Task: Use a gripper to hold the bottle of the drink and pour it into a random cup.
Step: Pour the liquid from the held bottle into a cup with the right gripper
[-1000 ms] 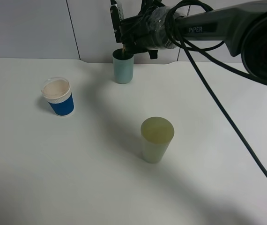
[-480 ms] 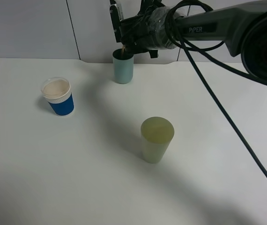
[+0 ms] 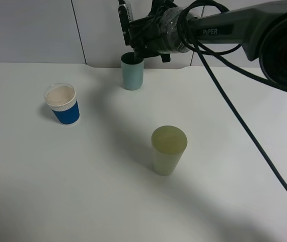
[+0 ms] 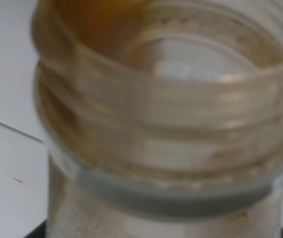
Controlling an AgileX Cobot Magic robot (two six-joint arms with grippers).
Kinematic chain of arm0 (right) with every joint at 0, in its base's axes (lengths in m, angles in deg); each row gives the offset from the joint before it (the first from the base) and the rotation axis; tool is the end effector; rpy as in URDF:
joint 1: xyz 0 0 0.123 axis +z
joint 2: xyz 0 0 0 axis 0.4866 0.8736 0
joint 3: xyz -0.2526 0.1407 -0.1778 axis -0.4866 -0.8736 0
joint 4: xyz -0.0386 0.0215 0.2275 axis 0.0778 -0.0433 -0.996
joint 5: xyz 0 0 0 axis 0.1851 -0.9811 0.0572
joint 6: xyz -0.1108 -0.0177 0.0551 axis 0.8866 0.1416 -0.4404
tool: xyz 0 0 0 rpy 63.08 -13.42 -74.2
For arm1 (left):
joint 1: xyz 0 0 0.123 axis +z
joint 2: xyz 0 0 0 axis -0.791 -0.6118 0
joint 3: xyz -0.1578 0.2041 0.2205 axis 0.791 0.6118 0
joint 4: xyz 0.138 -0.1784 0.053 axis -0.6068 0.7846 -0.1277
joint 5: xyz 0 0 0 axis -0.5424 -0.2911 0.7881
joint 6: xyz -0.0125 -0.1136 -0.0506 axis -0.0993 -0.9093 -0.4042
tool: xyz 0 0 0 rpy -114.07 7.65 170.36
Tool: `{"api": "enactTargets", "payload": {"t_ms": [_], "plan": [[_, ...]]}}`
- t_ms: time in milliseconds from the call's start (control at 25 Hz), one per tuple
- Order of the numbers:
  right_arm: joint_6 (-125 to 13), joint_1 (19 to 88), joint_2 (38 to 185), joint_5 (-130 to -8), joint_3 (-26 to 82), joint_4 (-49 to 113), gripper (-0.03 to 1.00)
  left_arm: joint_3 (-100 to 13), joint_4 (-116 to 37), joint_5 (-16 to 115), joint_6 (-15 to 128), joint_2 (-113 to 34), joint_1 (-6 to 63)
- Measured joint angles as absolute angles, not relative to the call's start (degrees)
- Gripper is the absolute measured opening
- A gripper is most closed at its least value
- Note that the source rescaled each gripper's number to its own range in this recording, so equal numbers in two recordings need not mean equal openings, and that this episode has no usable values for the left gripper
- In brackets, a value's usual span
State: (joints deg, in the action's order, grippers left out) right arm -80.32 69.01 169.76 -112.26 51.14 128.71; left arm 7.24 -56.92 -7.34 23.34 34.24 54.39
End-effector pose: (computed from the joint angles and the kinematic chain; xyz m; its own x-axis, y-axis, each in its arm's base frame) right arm 0.4801 0.2722 0.2468 -0.1786 -0.9439 0.2777 -0.3145 -0.2126 -0.9251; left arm -0.0486 0.0064 0.2550 -0.4423 0.0420 -0.8959 -0.0696 0.9943 0.0809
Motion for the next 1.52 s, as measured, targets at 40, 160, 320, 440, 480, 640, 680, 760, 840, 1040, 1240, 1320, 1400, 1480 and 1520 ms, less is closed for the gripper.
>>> {"api": "enactTargets", "payload": {"t_ms": [40, 160, 320, 440, 480, 640, 680, 760, 840, 1040, 1240, 1320, 1400, 1480, 1520], "plan": [[-80.3, 69.0, 169.8, -112.6, 51.1, 128.7, 0.00, 7.2, -56.9, -7.3, 23.3, 34.2, 54.4], [-80.3, 69.0, 169.8, -113.6, 51.1, 128.7, 0.00, 7.2, -56.9, -7.3, 23.3, 34.2, 54.4], [-80.3, 69.0, 169.8, -113.8, 51.1, 128.7, 0.00, 7.2, -56.9, -7.3, 23.3, 34.2, 54.4], [-80.3, 69.0, 169.8, -113.8, 51.1, 128.7, 0.00, 7.2, -56.9, -7.3, 23.3, 34.2, 54.4], [-80.3, 69.0, 169.8, -113.8, 51.1, 128.7, 0.00, 7.2, -56.9, -7.3, 23.3, 34.2, 54.4], [-80.3, 69.0, 169.8, -113.9, 51.1, 129.1, 0.00, 7.2, -56.9, -7.3, 23.3, 34.2, 54.4], [-80.3, 69.0, 169.8, -113.9, 51.1, 129.2, 0.00, 7.2, -56.9, -7.3, 23.3, 34.2, 54.4], [-80.3, 69.0, 169.8, -113.8, 51.1, 129.7, 0.00, 7.2, -56.9, -7.3, 23.3, 34.2, 54.4], [-80.3, 69.0, 169.8, -113.5, 51.1, 130.0, 0.00, 7.2, -56.9, -7.3, 23.3, 34.2, 54.4], [-80.3, 69.0, 169.8, -111.9, 51.1, 130.0, 0.00, 7.2, -56.9, -7.3, 23.3, 34.2, 54.4], [-80.4, 69.0, 169.8, -110.1, 51.1, 131.1, 0.00, 7.2, -56.9, -7.3, 23.3, 34.2, 54.4], [-80.4, 69.0, 169.8, -110.0, 51.1, 131.7, 0.00, 7.2, -56.9, -7.3, 23.3, 34.2, 54.4], [-80.4, 69.0, 169.8, -109.9, 51.1, 132.1, 0.00, 7.2, -56.9, -7.3, 23.3, 34.2, 54.4], [-80.4, 69.0, 169.8, -109.7, 51.1, 132.2, 0.00, 7.2, -56.9, -7.3, 23.3, 34.2, 54.4], [-80.4, 69.0, 169.8, -109.6, 51.1, 132.5, 0.00, 7.2, -56.9, -7.3, 23.3, 34.2, 54.4]]}}
